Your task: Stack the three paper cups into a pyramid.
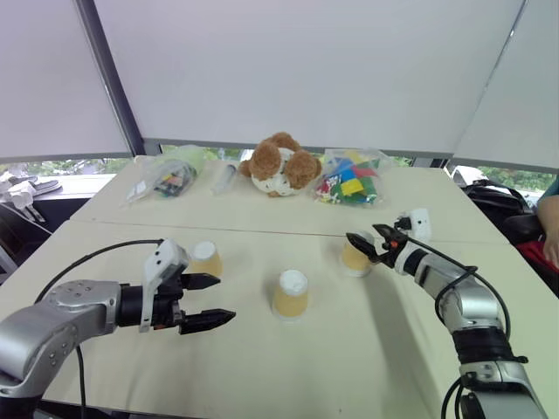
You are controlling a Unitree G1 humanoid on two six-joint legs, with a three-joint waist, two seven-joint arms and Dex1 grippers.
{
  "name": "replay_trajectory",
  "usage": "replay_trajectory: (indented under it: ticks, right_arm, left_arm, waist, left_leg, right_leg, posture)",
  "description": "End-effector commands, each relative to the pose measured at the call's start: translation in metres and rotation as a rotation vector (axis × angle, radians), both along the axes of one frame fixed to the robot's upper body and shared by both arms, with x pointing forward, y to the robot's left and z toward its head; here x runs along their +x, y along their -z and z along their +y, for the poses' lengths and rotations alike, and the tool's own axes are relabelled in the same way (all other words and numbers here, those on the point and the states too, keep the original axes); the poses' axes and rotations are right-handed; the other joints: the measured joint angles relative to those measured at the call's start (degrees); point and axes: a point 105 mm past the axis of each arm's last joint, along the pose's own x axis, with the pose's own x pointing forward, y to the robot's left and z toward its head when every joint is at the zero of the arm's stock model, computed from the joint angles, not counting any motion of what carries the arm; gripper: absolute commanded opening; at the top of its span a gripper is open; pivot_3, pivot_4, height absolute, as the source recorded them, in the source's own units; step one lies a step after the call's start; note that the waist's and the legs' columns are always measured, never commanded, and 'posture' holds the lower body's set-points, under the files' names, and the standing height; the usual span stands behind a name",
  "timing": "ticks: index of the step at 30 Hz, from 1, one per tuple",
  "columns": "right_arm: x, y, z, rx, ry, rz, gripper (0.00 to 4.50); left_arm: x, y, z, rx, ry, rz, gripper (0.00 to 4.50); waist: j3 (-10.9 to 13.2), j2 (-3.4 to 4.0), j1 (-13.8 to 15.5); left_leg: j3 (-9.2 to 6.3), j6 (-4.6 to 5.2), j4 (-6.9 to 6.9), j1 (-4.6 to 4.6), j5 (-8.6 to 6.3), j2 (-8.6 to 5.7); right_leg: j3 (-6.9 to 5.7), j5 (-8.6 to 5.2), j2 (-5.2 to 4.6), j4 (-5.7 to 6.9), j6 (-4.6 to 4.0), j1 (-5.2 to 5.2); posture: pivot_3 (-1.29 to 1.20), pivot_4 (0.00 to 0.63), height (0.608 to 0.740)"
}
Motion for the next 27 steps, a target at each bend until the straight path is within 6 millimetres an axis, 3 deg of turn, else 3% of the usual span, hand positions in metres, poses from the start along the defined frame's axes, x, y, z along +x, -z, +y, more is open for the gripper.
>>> replay_trajectory:
  ticks: [1,9,16,19,22,25,27]
  right_arm:
    - [-0.005,-0.021,-0.003,0.025,0.01,-0.07,4.45]
    - [-0.014,-0.013,0.002,0.034,-0.017,-0.037,4.45]
    - [-0.009,0.0,0.003,0.022,-0.008,-0.001,4.45]
    - [-0.007,0.003,0.002,0.009,-0.008,0.002,3.63]
    - [-0.005,0.001,0.002,0.011,-0.006,-0.007,2.24]
    - [-0.008,-0.013,0.002,0.056,-0.026,-0.051,2.16]
    - [-0.022,-0.019,0.009,0.057,-0.112,-0.061,2.16]
  left_arm:
    - [-0.002,-0.009,-0.001,0.003,0.009,-0.048,4.5]
    - [-0.002,-0.007,-0.002,0.006,0.017,-0.042,4.5]
    - [-0.001,-0.007,-0.003,0.008,0.021,-0.046,4.5]
    - [-0.001,-0.007,-0.003,0.008,0.018,-0.049,4.5]
    - [0.0,-0.007,-0.002,0.008,0.013,-0.051,4.5]
    - [-0.001,-0.006,-0.002,0.01,0.009,-0.05,4.5]
    - [-0.002,-0.005,0.0,0.014,0.007,-0.046,4.5]
  waist:
    - [0.0,0.0,0.0]
    - [0.0,0.0,0.0]
    - [0.0,0.0,0.0]
    - [0.0,0.0,0.0]
    - [0.0,0.0,0.0]
    - [0.0,0.0,0.0]
    - [0.0,0.02,0.1]
  left_leg:
    - [0.01,0.0,0.0,0.0,0.0,0.0]
    - [0.01,0.0,-0.01,0.0,0.0,0.0]
    - [0.01,0.0,-0.01,0.0,0.0,0.0]
    - [0.01,0.0,0.0,0.0,0.0,0.0]
    - [0.01,0.0,-0.01,0.0,0.0,0.0]
    - [0.01,0.0,-0.01,0.0,0.0,0.0]
    - [0.01,0.0,-0.01,-0.01,0.0,0.0]
  right_leg:
    - [0.0,0.0,0.0,0.0,0.0,0.0]
    - [0.0,0.0,0.0,0.0,0.0,-0.01]
    - [0.0,0.0,0.0,0.0,0.0,0.0]
    - [0.0,0.0,0.0,0.0,0.0,-0.01]
    - [0.0,0.0,0.0,0.0,0.0,-0.01]
    - [0.0,0.0,0.0,0.0,0.0,-0.01]
    - [0.0,0.0,0.0,0.0,0.0,-0.01]
  posture:
    - [0.0,0.15,0.739]
    - [0.0,0.15,0.739]
    - [0.0,0.15,0.739]
    - [0.0,0.15,0.739]
    - [0.0,0.15,0.739]
    - [0.0,0.15,0.739]
    - [0.0,0.15,0.739]
